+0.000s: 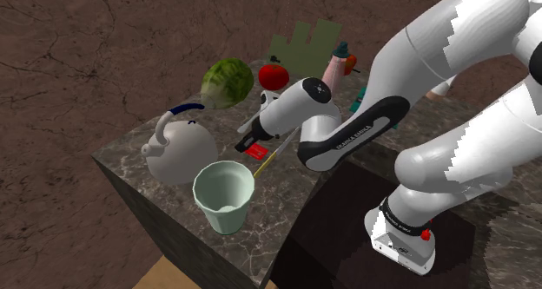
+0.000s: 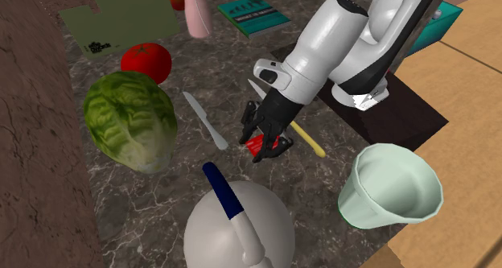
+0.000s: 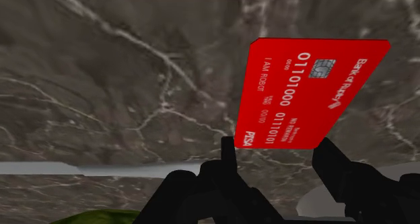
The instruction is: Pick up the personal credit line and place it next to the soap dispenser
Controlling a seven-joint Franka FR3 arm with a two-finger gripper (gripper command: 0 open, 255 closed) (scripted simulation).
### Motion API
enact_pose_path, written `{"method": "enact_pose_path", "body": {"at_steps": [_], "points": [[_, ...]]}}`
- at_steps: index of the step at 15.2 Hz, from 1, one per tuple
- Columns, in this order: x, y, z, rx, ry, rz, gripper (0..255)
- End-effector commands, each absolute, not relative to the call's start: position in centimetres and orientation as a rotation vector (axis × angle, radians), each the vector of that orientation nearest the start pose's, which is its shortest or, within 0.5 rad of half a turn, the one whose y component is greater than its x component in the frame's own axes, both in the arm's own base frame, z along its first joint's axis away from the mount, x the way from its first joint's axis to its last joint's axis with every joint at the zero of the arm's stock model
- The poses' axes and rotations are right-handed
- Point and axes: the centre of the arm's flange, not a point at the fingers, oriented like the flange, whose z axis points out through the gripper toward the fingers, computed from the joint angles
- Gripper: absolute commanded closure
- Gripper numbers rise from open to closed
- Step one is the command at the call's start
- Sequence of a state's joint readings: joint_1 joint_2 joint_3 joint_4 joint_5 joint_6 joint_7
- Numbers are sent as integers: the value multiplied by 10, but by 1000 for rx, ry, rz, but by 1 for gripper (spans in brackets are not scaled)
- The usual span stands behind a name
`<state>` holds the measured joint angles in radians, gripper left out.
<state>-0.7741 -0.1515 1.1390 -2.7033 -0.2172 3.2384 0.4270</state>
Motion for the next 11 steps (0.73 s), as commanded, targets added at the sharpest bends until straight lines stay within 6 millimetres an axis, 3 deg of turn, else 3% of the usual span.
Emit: {"method": "enact_pose_path", "body": {"at_steps": [1,6,11], "points": [[414,174,309,-2949,-285,-885,255],[413,174,310,-2949,-285,-885,255],[413,174,336,-2949,-285,-885,255]]}}
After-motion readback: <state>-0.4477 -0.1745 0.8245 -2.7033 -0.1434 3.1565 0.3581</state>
